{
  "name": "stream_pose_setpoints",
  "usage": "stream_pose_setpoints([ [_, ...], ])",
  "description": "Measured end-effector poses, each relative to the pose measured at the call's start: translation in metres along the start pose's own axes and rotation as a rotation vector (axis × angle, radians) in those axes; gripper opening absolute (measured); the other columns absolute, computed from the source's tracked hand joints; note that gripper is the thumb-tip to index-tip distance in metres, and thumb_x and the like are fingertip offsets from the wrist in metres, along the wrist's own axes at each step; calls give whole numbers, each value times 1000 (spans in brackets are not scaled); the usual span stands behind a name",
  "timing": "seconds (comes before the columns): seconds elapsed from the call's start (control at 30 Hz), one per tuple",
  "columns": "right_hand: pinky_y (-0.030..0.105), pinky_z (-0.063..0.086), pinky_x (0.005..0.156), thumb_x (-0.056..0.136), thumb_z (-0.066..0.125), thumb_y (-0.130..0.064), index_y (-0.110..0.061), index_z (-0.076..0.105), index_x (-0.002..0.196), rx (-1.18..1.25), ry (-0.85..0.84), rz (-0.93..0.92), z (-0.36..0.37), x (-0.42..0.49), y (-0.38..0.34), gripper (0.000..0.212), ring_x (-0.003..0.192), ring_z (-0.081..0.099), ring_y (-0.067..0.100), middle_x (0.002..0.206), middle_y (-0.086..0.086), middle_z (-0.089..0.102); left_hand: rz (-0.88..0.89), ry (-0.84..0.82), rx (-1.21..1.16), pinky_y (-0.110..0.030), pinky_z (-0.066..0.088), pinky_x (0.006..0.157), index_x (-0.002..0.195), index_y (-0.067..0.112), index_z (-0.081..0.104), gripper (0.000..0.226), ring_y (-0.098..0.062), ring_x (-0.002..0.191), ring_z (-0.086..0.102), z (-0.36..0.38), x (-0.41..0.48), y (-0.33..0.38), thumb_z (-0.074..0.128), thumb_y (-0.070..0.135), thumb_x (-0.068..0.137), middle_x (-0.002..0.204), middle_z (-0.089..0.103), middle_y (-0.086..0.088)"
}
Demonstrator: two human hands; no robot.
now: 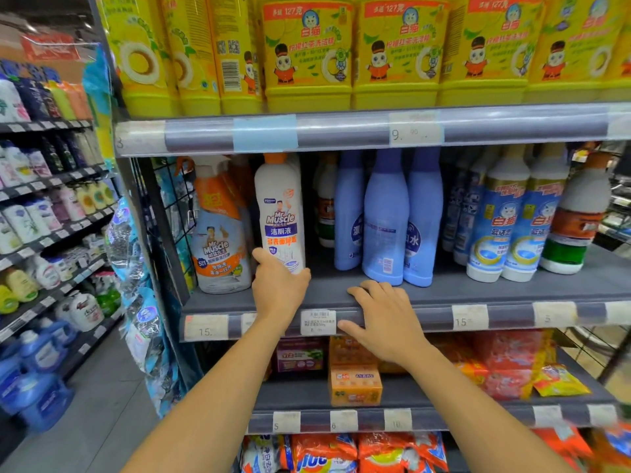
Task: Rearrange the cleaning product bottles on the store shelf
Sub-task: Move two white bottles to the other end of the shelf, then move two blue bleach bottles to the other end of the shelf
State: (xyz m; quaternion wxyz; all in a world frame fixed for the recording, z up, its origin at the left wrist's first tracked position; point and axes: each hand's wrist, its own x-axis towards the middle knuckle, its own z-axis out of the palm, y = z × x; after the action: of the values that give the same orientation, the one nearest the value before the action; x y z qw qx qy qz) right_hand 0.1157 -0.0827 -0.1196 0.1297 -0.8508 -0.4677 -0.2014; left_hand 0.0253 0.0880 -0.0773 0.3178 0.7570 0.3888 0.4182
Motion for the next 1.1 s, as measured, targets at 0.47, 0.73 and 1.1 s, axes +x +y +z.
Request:
stream_pose_setpoints([
  [0.47, 36, 34, 94, 84, 38, -71, -26, 47, 135, 25, -37, 6, -7, -2, -1, 69, 112, 46, 18, 127, -4, 52, -30, -103, 21, -45, 54, 81, 117, 4, 32, 72, -36, 105, 59, -15, -10, 9, 82, 27, 71, 117, 56, -20],
  [0.73, 36, 35, 104, 89, 60, -34, -21, 44, 138, 300, -95, 61, -42, -28, 28, 52, 124, 40, 23, 135, 1, 45, 1, -29, 97, -53, 49, 90, 126, 1, 42, 65, -39, 114, 50, -30, -58, 28, 74, 22, 73, 122, 51, -21],
  [1.1, 36, 46, 97, 86, 69, -31, -17, 49, 133, 609, -153, 322, -114, -90, 128, 53, 119, 53, 25, 138, 7, 48, 183, -390, 55, -29, 42, 81, 121, 19, 53, 43, -16, 99, 54, 14, -142, 95, 69, 22, 82, 121, 54, -7],
])
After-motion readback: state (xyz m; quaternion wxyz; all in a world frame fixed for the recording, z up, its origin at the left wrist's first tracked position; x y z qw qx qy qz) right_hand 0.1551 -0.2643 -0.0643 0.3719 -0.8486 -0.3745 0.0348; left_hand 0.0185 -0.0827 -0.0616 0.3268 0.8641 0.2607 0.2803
